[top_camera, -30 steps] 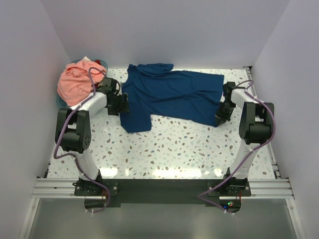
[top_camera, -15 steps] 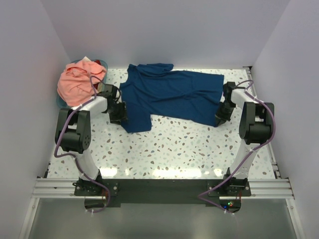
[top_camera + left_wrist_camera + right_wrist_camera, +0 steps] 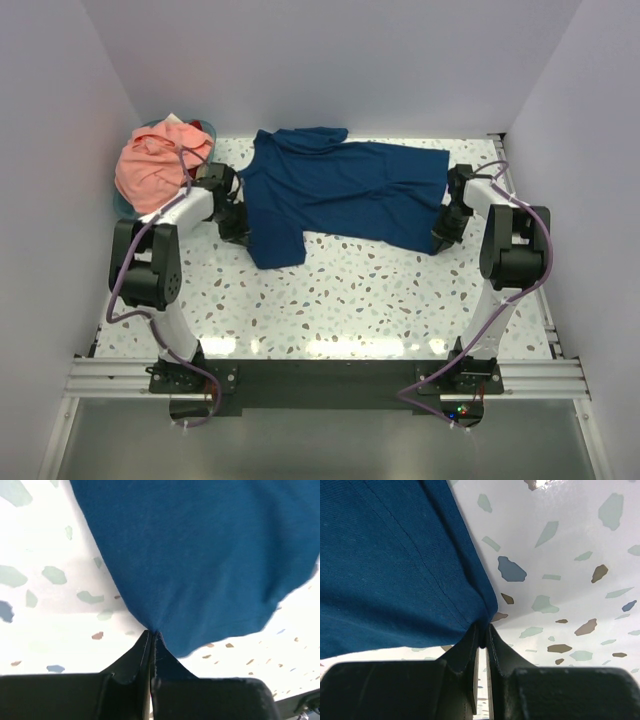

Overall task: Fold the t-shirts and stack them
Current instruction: Fold the tshirt

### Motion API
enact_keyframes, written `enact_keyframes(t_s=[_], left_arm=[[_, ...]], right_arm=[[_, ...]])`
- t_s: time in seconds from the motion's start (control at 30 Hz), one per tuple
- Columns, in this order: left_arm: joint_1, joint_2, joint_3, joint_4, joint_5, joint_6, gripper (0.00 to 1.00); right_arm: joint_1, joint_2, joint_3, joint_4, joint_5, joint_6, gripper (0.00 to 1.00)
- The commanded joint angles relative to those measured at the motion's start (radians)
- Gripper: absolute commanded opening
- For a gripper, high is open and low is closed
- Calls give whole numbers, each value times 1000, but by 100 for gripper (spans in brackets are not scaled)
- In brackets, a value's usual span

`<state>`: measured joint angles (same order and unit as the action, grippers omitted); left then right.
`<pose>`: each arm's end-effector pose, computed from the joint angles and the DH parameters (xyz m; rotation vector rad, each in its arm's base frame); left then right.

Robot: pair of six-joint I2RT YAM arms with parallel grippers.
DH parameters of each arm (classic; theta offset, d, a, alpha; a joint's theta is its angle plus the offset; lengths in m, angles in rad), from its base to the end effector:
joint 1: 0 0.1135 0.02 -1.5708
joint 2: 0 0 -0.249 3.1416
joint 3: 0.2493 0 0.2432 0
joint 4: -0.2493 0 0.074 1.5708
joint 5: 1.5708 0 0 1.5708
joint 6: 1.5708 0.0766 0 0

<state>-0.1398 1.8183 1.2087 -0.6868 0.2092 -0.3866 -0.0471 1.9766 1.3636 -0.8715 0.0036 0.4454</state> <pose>0.3433 -0.0644 0.1258 -0.3157 2.8879 -0.3988 0.3582 -0.0172 0.1057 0.7453 2.9640 0.0207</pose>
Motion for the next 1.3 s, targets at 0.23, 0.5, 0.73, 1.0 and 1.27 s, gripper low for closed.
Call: enact_keyframes(t_s=[0.23, 0.5, 0.73, 1.0, 1.27], left_arm=[[2, -154, 130, -200, 13, -20, 32], [26, -149, 65, -134, -53, -11, 43], [35, -157, -90, -70, -77, -8, 42], [42, -99, -92, -23, -113, -2, 41], [49, -54, -74, 10, -163, 22, 47]], right_arm=[[3, 57, -50, 31, -7, -1, 0], [3, 56, -52, 32, -7, -1, 0], [3, 51, -58, 34, -8, 7, 0], [3, 53, -63, 37, -11, 13, 0], [3, 48, -66, 40, -14, 19, 0]])
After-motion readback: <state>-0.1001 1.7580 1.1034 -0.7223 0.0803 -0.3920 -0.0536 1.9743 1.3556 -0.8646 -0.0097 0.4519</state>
